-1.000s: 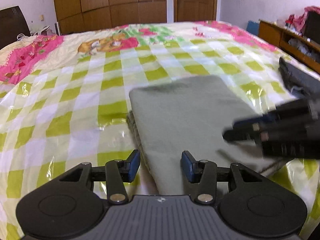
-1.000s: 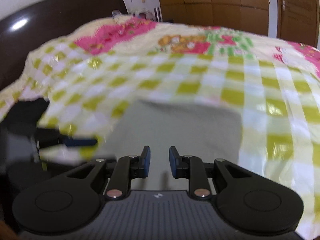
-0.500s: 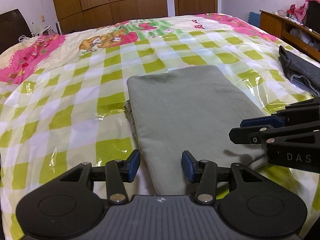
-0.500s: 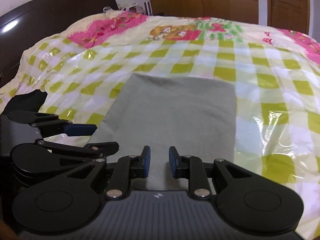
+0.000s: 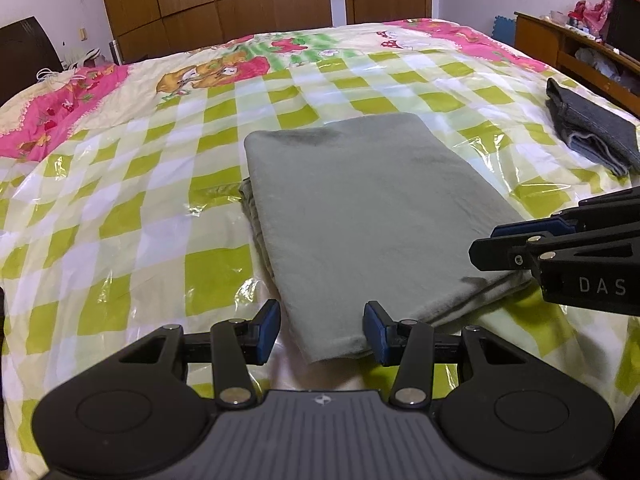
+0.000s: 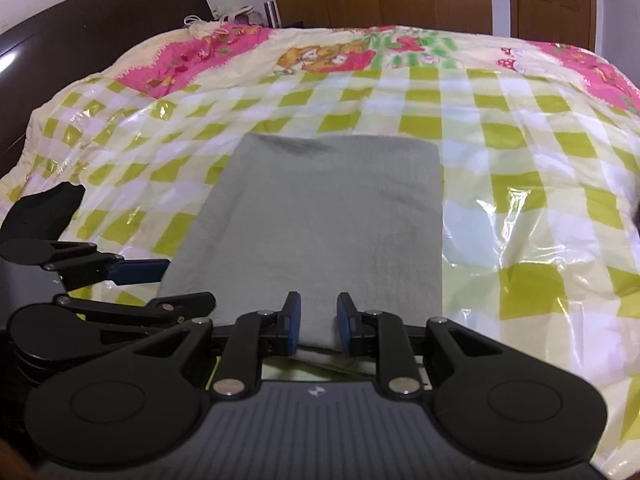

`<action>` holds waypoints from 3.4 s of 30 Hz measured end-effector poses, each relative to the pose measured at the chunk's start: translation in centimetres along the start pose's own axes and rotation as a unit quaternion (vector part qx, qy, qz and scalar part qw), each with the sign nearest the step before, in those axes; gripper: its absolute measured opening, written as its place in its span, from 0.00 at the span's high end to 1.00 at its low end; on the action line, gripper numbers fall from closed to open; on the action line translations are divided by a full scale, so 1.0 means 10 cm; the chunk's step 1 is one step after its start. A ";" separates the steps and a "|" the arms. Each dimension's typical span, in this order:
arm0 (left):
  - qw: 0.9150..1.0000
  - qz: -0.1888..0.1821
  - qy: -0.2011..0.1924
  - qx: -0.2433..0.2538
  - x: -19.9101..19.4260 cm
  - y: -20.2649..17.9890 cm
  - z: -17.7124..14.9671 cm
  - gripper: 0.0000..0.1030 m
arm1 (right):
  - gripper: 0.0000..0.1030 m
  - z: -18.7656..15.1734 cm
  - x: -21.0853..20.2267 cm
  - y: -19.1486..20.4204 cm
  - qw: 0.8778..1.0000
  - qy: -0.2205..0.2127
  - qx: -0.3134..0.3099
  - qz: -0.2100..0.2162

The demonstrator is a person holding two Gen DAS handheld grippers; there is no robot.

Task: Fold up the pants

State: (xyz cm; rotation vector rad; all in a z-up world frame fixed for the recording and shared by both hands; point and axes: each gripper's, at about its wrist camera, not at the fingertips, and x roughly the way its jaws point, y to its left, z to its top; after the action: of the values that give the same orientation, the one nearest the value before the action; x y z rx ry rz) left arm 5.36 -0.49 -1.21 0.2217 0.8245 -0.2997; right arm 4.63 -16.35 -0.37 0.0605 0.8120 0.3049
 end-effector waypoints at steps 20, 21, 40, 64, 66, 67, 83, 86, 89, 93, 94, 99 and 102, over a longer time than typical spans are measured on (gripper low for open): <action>0.997 -0.035 -0.020 -0.067 0.29 0.37 0.34 0.39 | 0.65 0.24 0.26 -0.88 0.996 -0.009 0.090 -0.006; 0.997 -0.035 -0.016 -0.068 0.34 0.37 0.33 0.39 | 0.64 0.25 0.32 -0.91 0.995 -0.004 0.097 0.000; 0.988 -0.135 -0.004 -0.068 0.78 0.06 0.47 0.34 | 0.87 0.34 0.51 -1.19 0.990 0.026 0.136 0.037; 0.997 -0.062 -0.022 -0.025 0.23 -0.21 0.21 0.31 | 0.76 -0.01 -0.13 -0.74 0.995 -0.026 0.074 -0.065; 0.998 -0.058 -0.023 -0.023 0.18 -0.24 0.17 0.31 | 0.76 -0.07 -0.15 -0.66 0.996 -0.023 0.073 -0.055; 0.998 -0.056 -0.023 -0.024 0.16 -0.25 0.14 0.30 | 0.76 -0.11 -0.17 -0.63 0.996 -0.023 0.075 -0.051; 0.999 -0.022 -0.017 -0.022 0.03 -0.41 -0.11 0.17 | 0.76 -0.43 -0.27 -0.28 0.996 -0.020 0.083 -0.029; 1.000 -0.003 -0.020 -0.012 0.01 -0.45 -0.11 0.16 | 0.76 -0.45 -0.29 -0.26 0.996 -0.022 0.085 -0.028; 1.000 0.000 -0.027 -0.011 -0.02 -0.46 -0.12 0.15 | 0.76 -0.47 -0.30 -0.24 0.996 -0.023 0.083 -0.028; 0.999 -0.003 -0.028 -0.014 -0.06 -0.46 -0.14 0.15 | 0.76 -0.50 -0.29 -0.23 0.996 -0.020 0.085 -0.029; 0.999 -0.002 -0.028 -0.015 -0.07 -0.47 -0.15 0.15 | 0.76 -0.51 -0.29 -0.23 0.996 -0.020 0.084 -0.031; 0.999 0.003 -0.031 -0.014 -0.11 -0.49 -0.16 0.14 | 0.76 -0.52 -0.30 -0.20 0.995 -0.023 0.086 -0.034; 0.999 0.006 -0.026 -0.018 -0.13 -0.49 -0.16 0.14 | 0.76 -0.54 -0.31 -0.19 0.995 -0.022 0.086 -0.036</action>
State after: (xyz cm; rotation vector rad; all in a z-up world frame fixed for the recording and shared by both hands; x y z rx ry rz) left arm 1.71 -4.37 -1.67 0.1837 0.7760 -0.2787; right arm -0.77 -19.41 -2.20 0.1989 0.7937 0.1650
